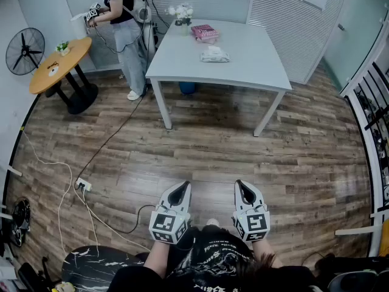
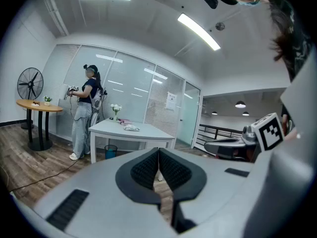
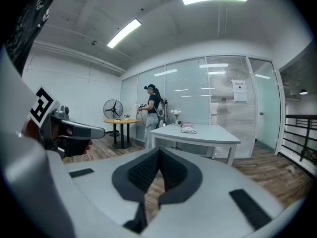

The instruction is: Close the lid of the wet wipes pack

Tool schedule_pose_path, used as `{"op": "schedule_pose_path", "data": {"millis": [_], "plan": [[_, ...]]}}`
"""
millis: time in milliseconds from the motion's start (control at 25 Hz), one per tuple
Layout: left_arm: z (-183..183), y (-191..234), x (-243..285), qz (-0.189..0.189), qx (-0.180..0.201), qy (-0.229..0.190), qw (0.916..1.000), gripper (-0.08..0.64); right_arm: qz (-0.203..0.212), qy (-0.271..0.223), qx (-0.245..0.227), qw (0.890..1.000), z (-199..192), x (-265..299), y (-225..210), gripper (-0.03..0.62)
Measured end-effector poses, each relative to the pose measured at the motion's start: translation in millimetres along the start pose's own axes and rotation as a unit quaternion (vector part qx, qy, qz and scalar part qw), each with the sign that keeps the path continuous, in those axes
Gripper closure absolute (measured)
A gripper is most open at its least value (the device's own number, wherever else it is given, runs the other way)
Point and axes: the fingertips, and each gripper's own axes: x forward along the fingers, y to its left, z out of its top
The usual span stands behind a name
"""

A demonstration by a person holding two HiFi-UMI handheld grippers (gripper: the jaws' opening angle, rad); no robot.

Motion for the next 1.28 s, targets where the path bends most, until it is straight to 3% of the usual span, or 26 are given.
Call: {"op": "schedule_pose_path", "data": {"millis": [320, 560, 1000, 1280], "plan": [[1.6, 1.3, 12.1, -0.001, 0.003, -0.001, 1.0, 0.552, -0.006, -0.002, -0.003, 1.0, -1.3, 7.4, -11.5, 0.594], [4.6, -1.7, 24.3, 0.003, 0.001, -0.002, 1.0, 0.552, -0.006, -0.017, 0.033, 0.999, -1.9, 9.8, -31.1, 0.594], [4.6, -19.0, 65.9, 0.004, -0.011, -0.005, 0.9999, 0.552, 0.013, 0.004, 0.053, 0.998, -24.8, 14.4, -68.8, 0.594], [11.7, -4.5, 107.6, -0.011, -0.017, -0.003, 0.9998, 0.552, 0.007, 0.013, 0.055, 0.998, -28.7, 40.0, -84.3, 0.594]]}}
